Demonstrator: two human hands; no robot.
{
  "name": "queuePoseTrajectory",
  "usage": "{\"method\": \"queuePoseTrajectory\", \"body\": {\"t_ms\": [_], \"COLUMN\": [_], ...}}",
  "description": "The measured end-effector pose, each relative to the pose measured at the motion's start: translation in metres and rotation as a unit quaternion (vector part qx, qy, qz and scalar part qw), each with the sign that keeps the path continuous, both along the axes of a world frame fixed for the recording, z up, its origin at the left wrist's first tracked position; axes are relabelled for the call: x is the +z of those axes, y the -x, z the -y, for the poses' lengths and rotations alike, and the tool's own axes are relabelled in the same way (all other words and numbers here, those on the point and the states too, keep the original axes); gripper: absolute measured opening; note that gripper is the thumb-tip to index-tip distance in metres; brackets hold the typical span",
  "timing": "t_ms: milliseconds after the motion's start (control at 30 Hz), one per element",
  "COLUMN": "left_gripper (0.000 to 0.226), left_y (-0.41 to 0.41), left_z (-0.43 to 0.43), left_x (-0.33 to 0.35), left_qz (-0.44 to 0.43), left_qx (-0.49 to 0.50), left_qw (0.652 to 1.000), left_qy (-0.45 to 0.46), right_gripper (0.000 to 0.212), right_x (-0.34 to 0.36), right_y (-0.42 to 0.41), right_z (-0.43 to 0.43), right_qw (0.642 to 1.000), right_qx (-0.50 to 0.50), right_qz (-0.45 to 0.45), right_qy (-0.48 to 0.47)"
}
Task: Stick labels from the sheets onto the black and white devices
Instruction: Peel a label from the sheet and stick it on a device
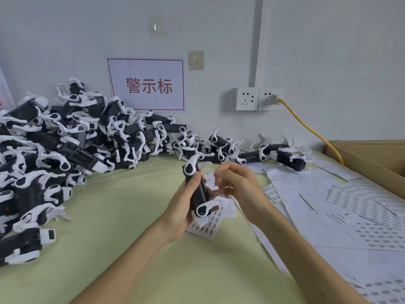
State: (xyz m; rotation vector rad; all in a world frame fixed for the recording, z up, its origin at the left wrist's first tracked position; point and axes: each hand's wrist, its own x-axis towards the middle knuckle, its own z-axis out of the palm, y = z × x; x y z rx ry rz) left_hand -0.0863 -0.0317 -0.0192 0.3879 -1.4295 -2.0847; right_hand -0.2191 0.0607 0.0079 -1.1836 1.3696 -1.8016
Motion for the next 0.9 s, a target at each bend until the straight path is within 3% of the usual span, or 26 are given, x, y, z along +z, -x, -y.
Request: {"method": "queuePoseTrajectory", "body": {"t_ms": [167, 267, 400, 433, 567, 667, 767, 900], "left_gripper": [0.044, 0.041, 0.057, 0.06, 0.065, 0.063, 0.059, 0.05], "left_y": [-0.001, -0.002, -0.003, -0.003, -0.005, -0.008, -0.013, -0.013], "left_z": [-0.002, -0.002, -0.003, -0.003, -0.002, 0.001, 0.008, 0.017], "left_x": [-0.001, -0.001, -0.001, -0.001, 0.002, 0.01, 0.017, 0.017], "left_qz": [0.011, 0.038, 0.096, 0.11, 0.151, 0.165, 0.138, 0.051], "left_qx": [-0.03, -0.05, -0.069, -0.071, -0.096, -0.122, -0.123, -0.054], "left_qw": [0.999, 0.998, 0.991, 0.99, 0.982, 0.978, 0.983, 0.996], "left_qy": [-0.005, 0.028, 0.058, 0.061, 0.056, 0.031, 0.002, -0.039], "right_gripper": [0.019, 0.013, 0.066, 0.069, 0.039, 0.025, 0.036, 0.044], "right_x": [0.0, 0.004, 0.002, 0.001, -0.002, -0.002, -0.001, 0.002], "right_y": [0.011, 0.018, 0.021, 0.02, 0.019, 0.02, 0.025, 0.029], "right_z": [-0.001, -0.003, -0.004, -0.003, -0.002, -0.002, -0.001, -0.002], "right_qw": [0.989, 0.991, 0.996, 0.993, 0.986, 0.99, 0.995, 0.988], "right_qx": [-0.13, -0.132, 0.005, 0.026, 0.032, 0.01, -0.027, -0.047], "right_qz": [0.057, 0.016, -0.063, -0.082, -0.121, -0.089, -0.023, 0.136], "right_qy": [0.04, 0.015, -0.068, -0.083, -0.113, -0.105, -0.093, -0.05]}}
